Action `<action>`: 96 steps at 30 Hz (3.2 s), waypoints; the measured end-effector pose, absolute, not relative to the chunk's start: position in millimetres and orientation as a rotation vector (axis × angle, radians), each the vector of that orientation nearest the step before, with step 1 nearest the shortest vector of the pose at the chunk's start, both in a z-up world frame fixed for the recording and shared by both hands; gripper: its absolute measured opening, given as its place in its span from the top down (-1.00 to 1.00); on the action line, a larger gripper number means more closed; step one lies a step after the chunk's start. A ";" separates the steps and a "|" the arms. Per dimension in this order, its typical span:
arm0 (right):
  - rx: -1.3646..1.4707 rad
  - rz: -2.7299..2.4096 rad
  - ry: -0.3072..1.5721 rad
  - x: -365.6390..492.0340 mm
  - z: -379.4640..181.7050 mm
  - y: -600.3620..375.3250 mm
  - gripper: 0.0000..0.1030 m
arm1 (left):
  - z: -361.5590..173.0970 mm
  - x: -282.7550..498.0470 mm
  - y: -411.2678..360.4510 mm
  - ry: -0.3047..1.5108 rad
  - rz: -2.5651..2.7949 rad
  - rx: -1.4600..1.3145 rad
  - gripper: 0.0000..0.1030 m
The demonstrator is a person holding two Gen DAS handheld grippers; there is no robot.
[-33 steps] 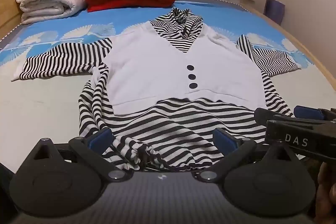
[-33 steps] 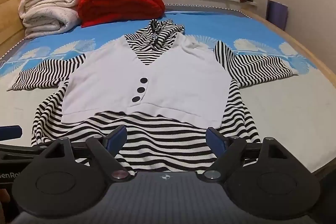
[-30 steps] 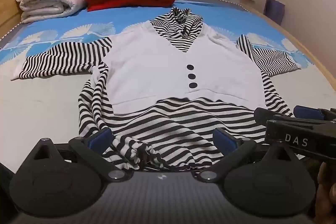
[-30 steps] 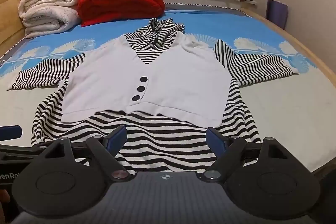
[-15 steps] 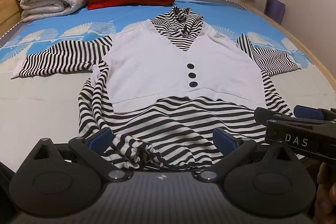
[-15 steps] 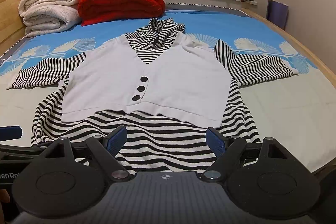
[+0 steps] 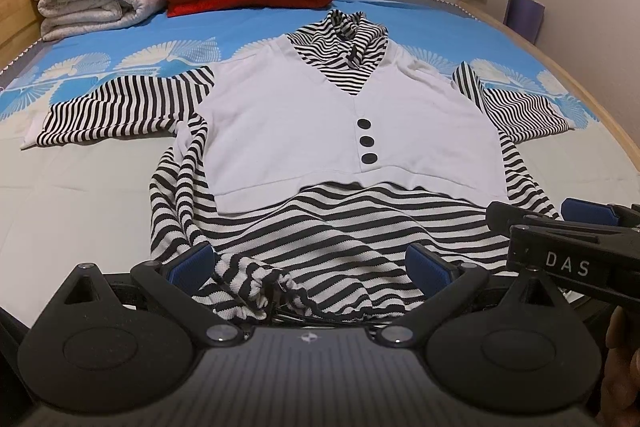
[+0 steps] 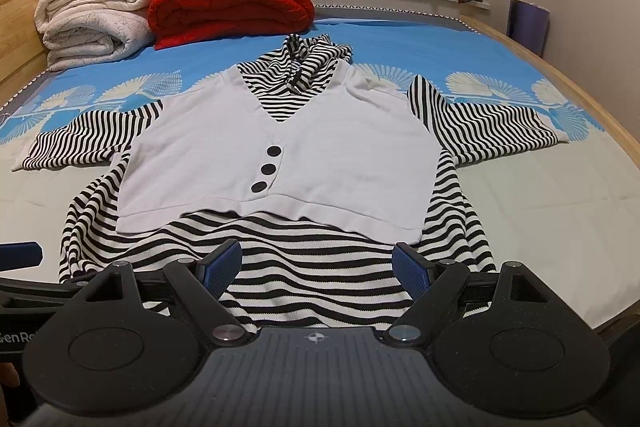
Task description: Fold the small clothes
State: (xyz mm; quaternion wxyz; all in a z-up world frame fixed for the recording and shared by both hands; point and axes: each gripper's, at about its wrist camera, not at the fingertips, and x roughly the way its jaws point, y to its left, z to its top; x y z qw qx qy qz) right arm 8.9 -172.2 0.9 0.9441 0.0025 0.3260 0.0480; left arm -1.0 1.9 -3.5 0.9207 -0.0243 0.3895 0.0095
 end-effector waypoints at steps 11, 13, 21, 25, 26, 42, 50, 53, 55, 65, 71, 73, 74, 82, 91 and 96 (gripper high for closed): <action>0.001 0.097 0.662 9.5 3.2 -172.8 -0.62 | -3.6 -0.7 1.5 0.801 0.020 -0.048 -0.98; 0.001 0.097 0.662 9.7 3.5 -172.9 -0.62 | -3.6 -0.8 1.6 0.801 0.020 -0.048 -0.98; -0.002 0.096 0.660 9.9 2.1 -171.7 -0.62 | -3.6 -0.7 1.7 0.801 0.020 -0.047 -0.98; 0.002 0.097 0.664 10.3 2.9 -171.8 -0.62 | -4.2 -0.6 1.1 0.798 0.020 -0.040 -0.98; -0.004 0.094 0.647 8.3 3.1 -174.0 -0.62 | -4.5 -0.7 0.7 0.798 0.019 -0.039 -0.98; 0.069 0.048 0.526 4.9 22.0 -191.5 -0.01 | 75.6 86.3 65.5 0.648 0.110 0.031 0.47; 0.039 0.154 0.516 18.7 53.1 -205.1 0.13 | 77.9 200.0 182.7 0.749 0.226 -0.034 0.64; 0.010 0.219 0.584 49.4 72.2 -201.4 -0.10 | 59.3 215.4 231.4 0.732 0.252 -0.108 0.64; 0.014 0.243 0.608 76.2 84.0 -196.3 -0.12 | 37.5 212.3 255.4 0.755 0.279 -0.131 0.64; 0.045 0.365 0.513 212.4 121.8 -134.6 -0.12 | 3.0 218.0 333.7 0.846 0.389 -0.351 0.64; -0.013 0.325 0.599 250.1 71.3 -110.5 0.40 | -26.9 216.4 382.9 0.884 0.513 -0.548 0.61; 0.016 0.340 0.672 263.9 64.2 -108.1 0.40 | -34.1 215.8 397.1 0.888 0.543 -0.613 0.53; 0.049 0.355 0.699 270.6 64.4 -109.8 0.40 | -36.5 214.6 404.4 0.887 0.565 -0.638 0.48; 0.084 0.315 0.748 301.2 72.3 -133.7 0.10 | -54.5 209.3 442.6 0.877 0.708 -0.741 0.26; 0.076 0.256 0.788 303.0 48.2 -161.8 0.10 | -65.8 217.3 449.5 0.885 0.713 -0.776 0.98; 0.118 0.217 0.814 295.3 41.0 -179.6 0.11 | -32.4 220.3 412.7 0.785 0.720 -0.645 0.99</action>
